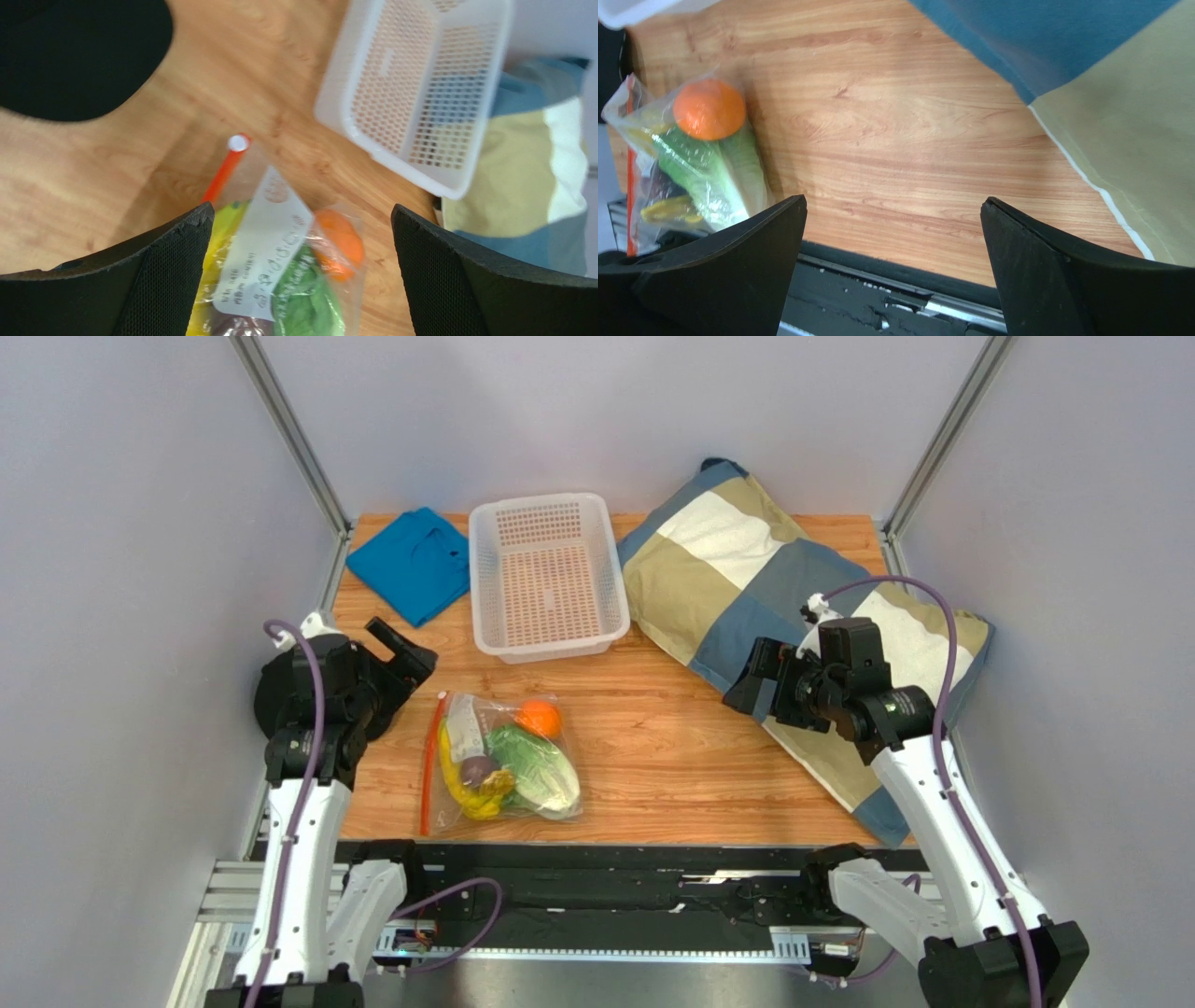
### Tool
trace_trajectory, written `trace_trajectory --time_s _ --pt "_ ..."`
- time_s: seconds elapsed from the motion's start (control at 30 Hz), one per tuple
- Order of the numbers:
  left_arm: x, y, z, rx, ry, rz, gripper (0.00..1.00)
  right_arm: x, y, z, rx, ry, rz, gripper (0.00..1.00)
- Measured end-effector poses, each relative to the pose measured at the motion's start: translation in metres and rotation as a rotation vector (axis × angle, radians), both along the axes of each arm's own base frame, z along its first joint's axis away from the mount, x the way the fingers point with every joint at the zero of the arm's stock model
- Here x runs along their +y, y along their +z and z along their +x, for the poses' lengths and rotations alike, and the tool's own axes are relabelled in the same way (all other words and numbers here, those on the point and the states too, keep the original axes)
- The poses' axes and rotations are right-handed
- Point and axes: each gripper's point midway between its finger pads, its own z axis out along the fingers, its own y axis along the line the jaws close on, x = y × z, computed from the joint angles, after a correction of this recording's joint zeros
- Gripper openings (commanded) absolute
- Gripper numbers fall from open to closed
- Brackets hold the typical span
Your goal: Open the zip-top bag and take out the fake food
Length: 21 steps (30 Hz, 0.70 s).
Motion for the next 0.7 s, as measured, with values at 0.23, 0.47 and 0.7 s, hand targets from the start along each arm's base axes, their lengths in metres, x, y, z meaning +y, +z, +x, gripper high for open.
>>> trace_trajectory --time_s 0.23,0.47,0.7 --pt "0.004 -0.125 -0.018 0.241 0.110 -0.256 0.99 0.043 0.032 -0.020 -0.043 0.197 0.057 1.00" --pt "-0.024 -0.149 -0.013 0.162 0.002 -0.422 0.42 0.059 0.038 -0.038 -0.042 0.314 0.078 1.00" --pt "-0.044 -0.135 -0.012 0.081 -0.103 -0.506 0.00 0.063 0.033 -0.040 -0.012 0.342 0.081 0.98"
